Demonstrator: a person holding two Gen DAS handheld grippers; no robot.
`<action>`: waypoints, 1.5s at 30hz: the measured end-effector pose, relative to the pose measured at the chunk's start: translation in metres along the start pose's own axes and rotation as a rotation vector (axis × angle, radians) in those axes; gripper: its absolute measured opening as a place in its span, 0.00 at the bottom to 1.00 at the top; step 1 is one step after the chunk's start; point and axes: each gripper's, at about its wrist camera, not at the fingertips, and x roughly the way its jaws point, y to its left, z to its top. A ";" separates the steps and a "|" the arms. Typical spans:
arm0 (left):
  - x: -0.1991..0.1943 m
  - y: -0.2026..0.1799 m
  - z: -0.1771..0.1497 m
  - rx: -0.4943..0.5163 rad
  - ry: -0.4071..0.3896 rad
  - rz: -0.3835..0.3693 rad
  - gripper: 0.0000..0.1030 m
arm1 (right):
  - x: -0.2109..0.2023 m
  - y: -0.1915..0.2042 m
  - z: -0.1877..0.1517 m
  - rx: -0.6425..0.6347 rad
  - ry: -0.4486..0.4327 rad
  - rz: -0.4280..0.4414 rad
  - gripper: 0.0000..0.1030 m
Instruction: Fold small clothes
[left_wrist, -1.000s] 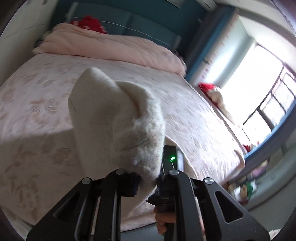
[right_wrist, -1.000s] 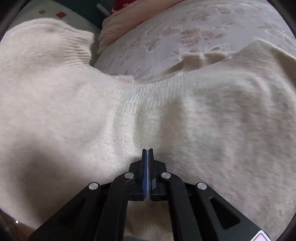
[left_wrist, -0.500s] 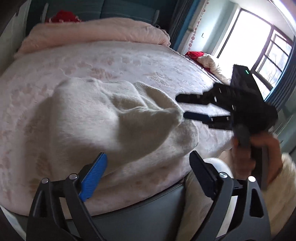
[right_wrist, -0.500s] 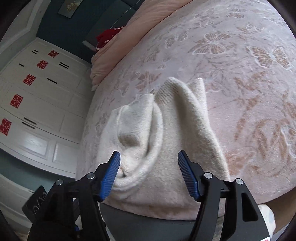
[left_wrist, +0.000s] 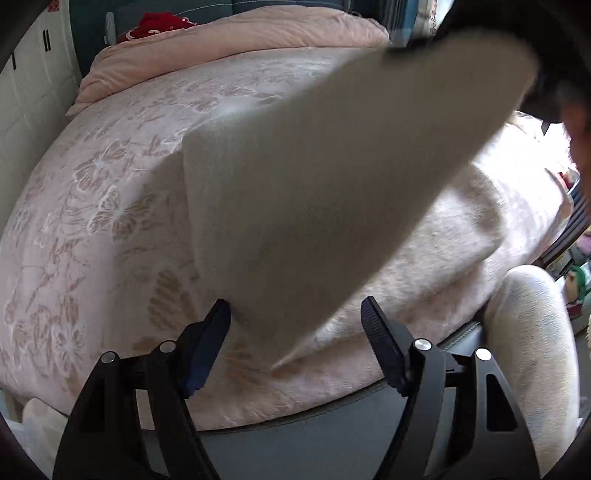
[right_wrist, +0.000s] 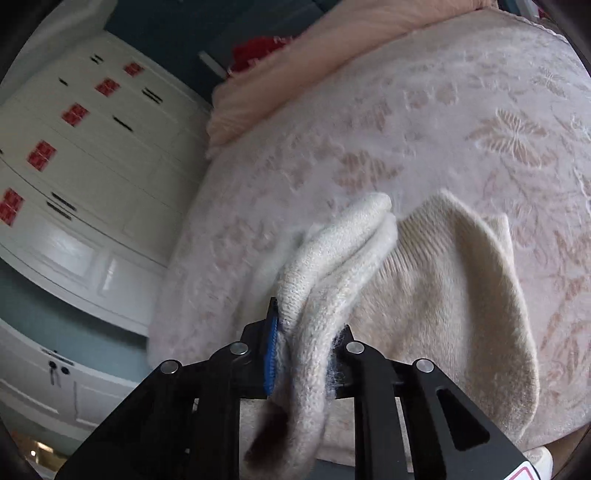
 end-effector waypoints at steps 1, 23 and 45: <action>-0.001 -0.001 0.000 0.000 -0.005 -0.011 0.69 | -0.015 -0.004 0.002 0.008 -0.035 0.020 0.16; 0.017 0.020 0.004 -0.230 0.017 -0.063 0.09 | -0.041 -0.096 -0.036 0.075 -0.096 -0.184 0.13; -0.014 -0.007 0.089 -0.178 -0.097 -0.202 0.46 | -0.015 -0.034 -0.036 -0.159 0.001 -0.208 0.13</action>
